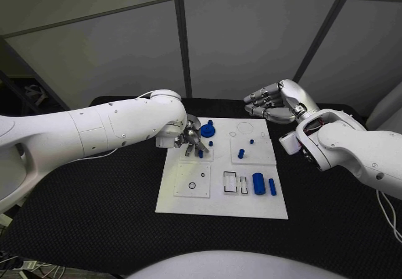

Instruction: Assemble the parts on the task board

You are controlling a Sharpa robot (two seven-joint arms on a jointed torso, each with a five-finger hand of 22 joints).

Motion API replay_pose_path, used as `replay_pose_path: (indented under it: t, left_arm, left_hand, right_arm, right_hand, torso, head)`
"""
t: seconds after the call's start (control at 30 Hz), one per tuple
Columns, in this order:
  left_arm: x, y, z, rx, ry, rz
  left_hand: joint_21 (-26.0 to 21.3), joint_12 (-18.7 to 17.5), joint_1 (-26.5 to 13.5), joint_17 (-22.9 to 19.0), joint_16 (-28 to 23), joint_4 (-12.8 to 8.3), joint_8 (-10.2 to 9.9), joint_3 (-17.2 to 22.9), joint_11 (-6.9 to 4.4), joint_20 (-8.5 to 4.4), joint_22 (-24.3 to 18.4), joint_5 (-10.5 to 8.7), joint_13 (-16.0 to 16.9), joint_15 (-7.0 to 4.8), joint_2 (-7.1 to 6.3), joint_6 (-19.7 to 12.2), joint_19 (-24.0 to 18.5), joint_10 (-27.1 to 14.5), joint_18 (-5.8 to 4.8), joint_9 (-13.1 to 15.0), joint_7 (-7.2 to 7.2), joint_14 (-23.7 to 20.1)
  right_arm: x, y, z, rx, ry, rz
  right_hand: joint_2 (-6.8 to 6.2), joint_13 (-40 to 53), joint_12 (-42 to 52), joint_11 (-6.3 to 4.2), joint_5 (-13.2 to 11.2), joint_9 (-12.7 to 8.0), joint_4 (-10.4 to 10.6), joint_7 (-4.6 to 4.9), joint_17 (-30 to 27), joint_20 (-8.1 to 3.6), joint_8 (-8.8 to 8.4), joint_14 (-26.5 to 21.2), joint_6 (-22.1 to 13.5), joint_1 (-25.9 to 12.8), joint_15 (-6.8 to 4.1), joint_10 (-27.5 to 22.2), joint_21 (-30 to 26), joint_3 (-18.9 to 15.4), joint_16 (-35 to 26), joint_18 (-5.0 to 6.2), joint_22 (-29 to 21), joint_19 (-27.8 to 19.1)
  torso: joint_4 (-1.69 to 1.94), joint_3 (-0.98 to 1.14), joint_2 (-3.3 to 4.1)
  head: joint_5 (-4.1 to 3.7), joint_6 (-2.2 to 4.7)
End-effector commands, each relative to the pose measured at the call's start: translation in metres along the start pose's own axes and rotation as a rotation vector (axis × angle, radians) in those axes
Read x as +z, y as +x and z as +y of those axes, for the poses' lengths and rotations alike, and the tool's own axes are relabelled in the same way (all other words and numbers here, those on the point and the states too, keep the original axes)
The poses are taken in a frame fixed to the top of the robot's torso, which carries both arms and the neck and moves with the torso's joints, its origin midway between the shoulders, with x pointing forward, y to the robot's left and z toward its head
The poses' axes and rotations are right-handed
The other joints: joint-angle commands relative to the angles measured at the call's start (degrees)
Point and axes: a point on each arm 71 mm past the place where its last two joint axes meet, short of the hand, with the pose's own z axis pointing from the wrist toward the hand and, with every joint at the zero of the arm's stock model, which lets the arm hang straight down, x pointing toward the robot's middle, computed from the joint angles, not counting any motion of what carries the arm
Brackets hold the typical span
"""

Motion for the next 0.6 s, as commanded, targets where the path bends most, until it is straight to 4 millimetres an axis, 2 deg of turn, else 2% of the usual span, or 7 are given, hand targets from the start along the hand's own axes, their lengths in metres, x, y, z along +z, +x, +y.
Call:
replay_pose_path:
  t: [0.03,0.37,0.5,0.6]
  left_arm:
    - [0.0001,0.0003,0.0,0.0,-0.005,0.011]
    - [0.0003,0.001,-0.0001,-0.002,-0.003,0.018]
    - [0.0001,0.0014,-0.0002,-0.014,0.002,0.021]
    - [-0.0001,0.0016,0.0003,-0.034,0.009,0.023]
  left_hand:
    - [0.28,-0.29,0.93,-0.03,-0.29,-0.19,0.27,0.83,-0.42,-0.32,0.1,0.16,0.1,-0.43,0.04,-0.61,-0.12,-0.09,-0.88,0.38,-0.07,1.64]
    - [0.47,-0.99,3.66,0.08,-0.32,-2.3,0.19,4.29,-0.68,-0.48,0.37,0.04,0.27,-0.64,0.55,-1.23,-0.05,-0.17,-0.91,1.83,-0.34,1.67]
    - [0.54,-1.78,6.68,0.09,-0.36,-4.49,-0.1,7.7,-0.97,-0.69,0.48,0.14,0.11,-0.89,1.25,-1.76,-0.05,-0.5,-0.91,2.34,-0.6,1.67]
    - [0.49,-2.93,9.39,0.12,-0.39,-7.05,-0.44,12.16,-0.99,-0.88,0.47,0.34,-0.26,-0.99,1.22,-2.36,-0.13,-0.9,-0.91,2.83,-0.53,1.66]
  right_arm:
    - [0.0006,0.0007,0.0014,0.005,-0.003,0.012]
    - [0.0006,0.0012,0.0014,0.006,-0.002,0.017]
    - [0.0006,0.0012,0.0012,0.006,-0.001,0.018]
    - [0.0006,0.0009,0.0009,0.005,0.0,0.018]
  right_hand:
    - [-0.12,-0.09,-0.16,0.13,0.38,-0.07,-0.18,0.28,-0.05,0.18,-0.15,-0.38,0.08,-0.54,-0.14,-0.37,-0.28,-0.15,-0.08,0.4,-0.09,-0.17]
    - [-0.09,-0.1,-0.14,0.12,0.42,-0.06,-0.17,0.27,-0.09,0.2,-0.13,-0.39,0.1,-0.56,-0.13,-0.35,-0.33,-0.15,-0.07,0.4,-0.12,-0.16]
    - [-0.08,-0.1,-0.13,0.11,0.44,-0.06,-0.18,0.26,-0.12,0.21,-0.12,-0.42,0.11,-0.56,-0.13,-0.34,-0.36,-0.16,-0.08,0.41,-0.14,-0.17]
    - [-0.08,-0.11,-0.13,0.11,0.45,-0.06,-0.18,0.26,-0.14,0.21,-0.12,-0.44,0.11,-0.56,-0.13,-0.34,-0.38,-0.16,-0.09,0.41,-0.15,-0.17]
  torso:
    - [0.03,0.01,-0.02]
    - [0.01,0.02,0.0]
    - [0.03,0.01,-0.05]
    - [0.07,0.03,-0.06]
  head:
    - [0.02,-0.09]
    - [-0.04,-0.31]
    - [-0.05,-0.41]
    - [-0.05,-0.42]
